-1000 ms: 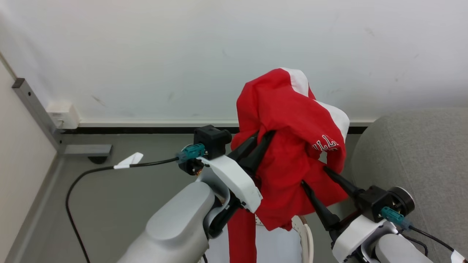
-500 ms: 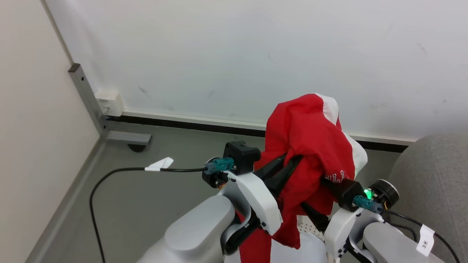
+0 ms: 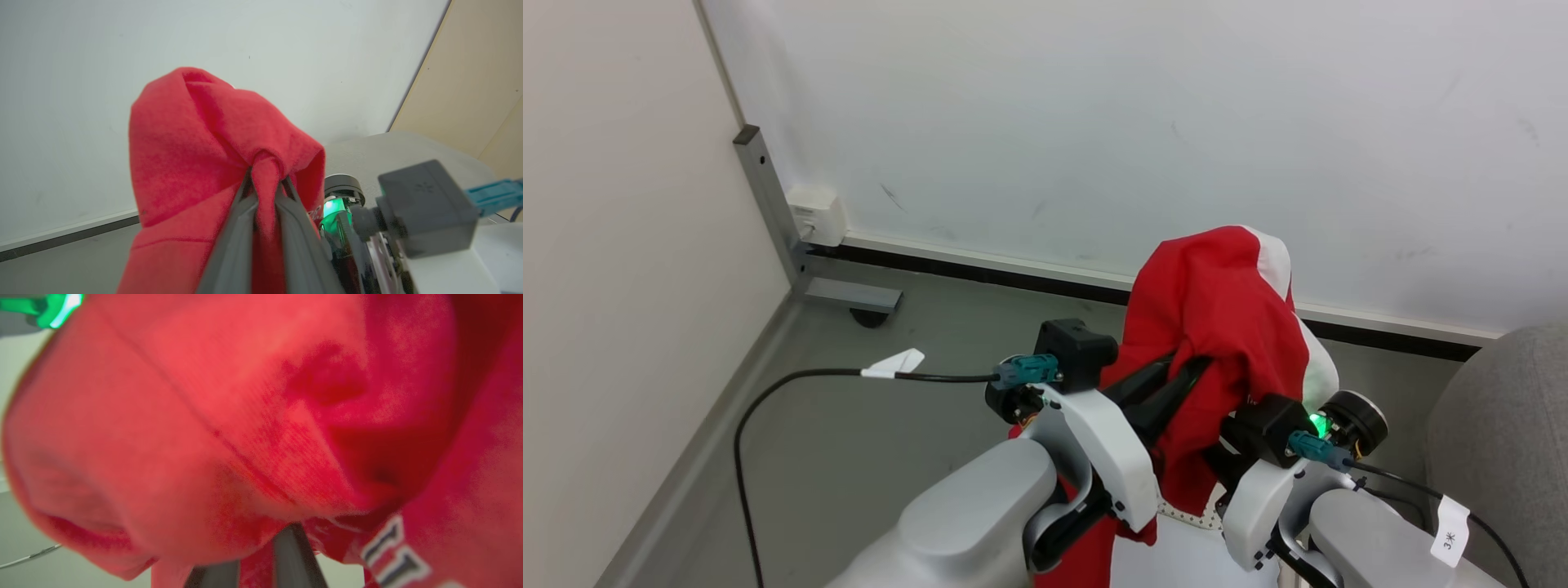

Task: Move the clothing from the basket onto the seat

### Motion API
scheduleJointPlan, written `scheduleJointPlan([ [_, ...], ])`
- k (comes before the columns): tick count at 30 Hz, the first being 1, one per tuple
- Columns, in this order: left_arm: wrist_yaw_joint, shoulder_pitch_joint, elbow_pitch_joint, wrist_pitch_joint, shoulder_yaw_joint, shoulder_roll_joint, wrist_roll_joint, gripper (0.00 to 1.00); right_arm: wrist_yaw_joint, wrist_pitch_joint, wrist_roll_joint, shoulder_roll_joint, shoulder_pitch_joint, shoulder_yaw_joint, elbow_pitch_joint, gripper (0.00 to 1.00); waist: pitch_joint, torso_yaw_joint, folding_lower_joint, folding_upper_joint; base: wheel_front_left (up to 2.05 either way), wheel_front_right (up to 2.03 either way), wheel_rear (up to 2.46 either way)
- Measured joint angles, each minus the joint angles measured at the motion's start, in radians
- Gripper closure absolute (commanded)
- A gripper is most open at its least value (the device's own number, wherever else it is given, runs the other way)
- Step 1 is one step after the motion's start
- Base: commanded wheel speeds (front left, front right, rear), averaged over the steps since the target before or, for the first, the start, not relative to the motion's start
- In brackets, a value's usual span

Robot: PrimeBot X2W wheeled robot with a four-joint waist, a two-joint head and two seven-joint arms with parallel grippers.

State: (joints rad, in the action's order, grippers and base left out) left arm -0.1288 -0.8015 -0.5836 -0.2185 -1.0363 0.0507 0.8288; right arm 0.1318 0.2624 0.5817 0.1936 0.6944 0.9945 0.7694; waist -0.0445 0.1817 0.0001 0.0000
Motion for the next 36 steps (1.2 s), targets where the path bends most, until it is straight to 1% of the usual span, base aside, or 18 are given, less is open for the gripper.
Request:
scheduleJointPlan([
  [3, 0.000, -0.004, -0.021, -0.005, 0.002, 0.000, 0.007, 1.00, 0.000, 0.000, 0.011, 0.012, -0.005, -0.006, -0.014, 1.00, 0.001, -0.006, 0.0000, 0.0000, 0.00, 0.00, 0.00],
  [8, 0.000, -0.006, -0.053, -0.022, 0.017, -0.001, 0.009, 1.00, 0.000, 0.000, 0.018, 0.030, -0.048, -0.047, -0.062, 1.00, 0.008, -0.027, 0.0000, 0.0001, 0.00, 0.00, 0.00],
  [15, 0.002, -0.007, -0.093, -0.038, 0.040, 0.002, 0.009, 1.00, 0.000, 0.000, -0.010, 0.040, -0.129, -0.148, -0.161, 1.00, 0.021, -0.068, 0.0000, 0.0000, 0.00, 0.00, 0.00],
  [16, 0.003, -0.007, -0.099, -0.038, 0.044, 0.002, 0.009, 0.82, 0.000, 0.000, -0.018, 0.040, -0.139, -0.165, -0.174, 1.00, 0.022, -0.075, 0.0000, 0.0000, 0.00, 0.00, 0.00],
  [17, 0.003, -0.007, -0.105, -0.038, 0.049, 0.003, 0.009, 0.52, 0.000, 0.000, -0.024, 0.042, -0.149, -0.183, -0.185, 1.00, 0.023, -0.081, 0.0000, 0.0000, 0.00, 0.00, 0.00],
  [18, 0.004, -0.006, -0.112, -0.039, 0.052, 0.003, 0.009, 0.00, 0.000, 0.000, -0.030, 0.043, -0.159, -0.201, -0.195, 1.00, 0.024, -0.088, 0.0000, 0.0000, 0.00, 0.00, 0.00],
  [24, 0.005, 0.016, -0.120, -0.044, 0.068, 0.009, 0.005, 0.00, 0.000, 0.000, -0.061, 0.055, -0.198, -0.298, -0.247, 1.00, 0.028, -0.128, 0.0000, 0.0001, 0.00, 0.00, 0.00],
  [27, 0.006, 0.037, -0.101, -0.045, 0.087, 0.019, -0.005, 0.00, 0.000, 0.000, -0.082, 0.062, -0.217, -0.350, -0.273, 1.00, 0.029, -0.147, 0.0000, 0.0000, 0.00, 0.00, 0.00],
  [31, 0.017, 0.075, -0.023, -0.046, 0.141, 0.041, -0.043, 0.00, 0.000, 0.000, -0.106, 0.078, -0.246, -0.428, -0.311, 1.00, 0.029, -0.181, -0.0001, 0.0000, 0.00, 0.00, 0.00],
  [36, 0.030, 0.147, 0.093, -0.046, 0.201, 0.078, -0.122, 0.00, 0.000, 0.000, -0.144, 0.103, -0.281, -0.505, -0.358, 1.00, 0.032, -0.235, -0.0001, 0.0000, 0.00, 0.00, 0.00],
])
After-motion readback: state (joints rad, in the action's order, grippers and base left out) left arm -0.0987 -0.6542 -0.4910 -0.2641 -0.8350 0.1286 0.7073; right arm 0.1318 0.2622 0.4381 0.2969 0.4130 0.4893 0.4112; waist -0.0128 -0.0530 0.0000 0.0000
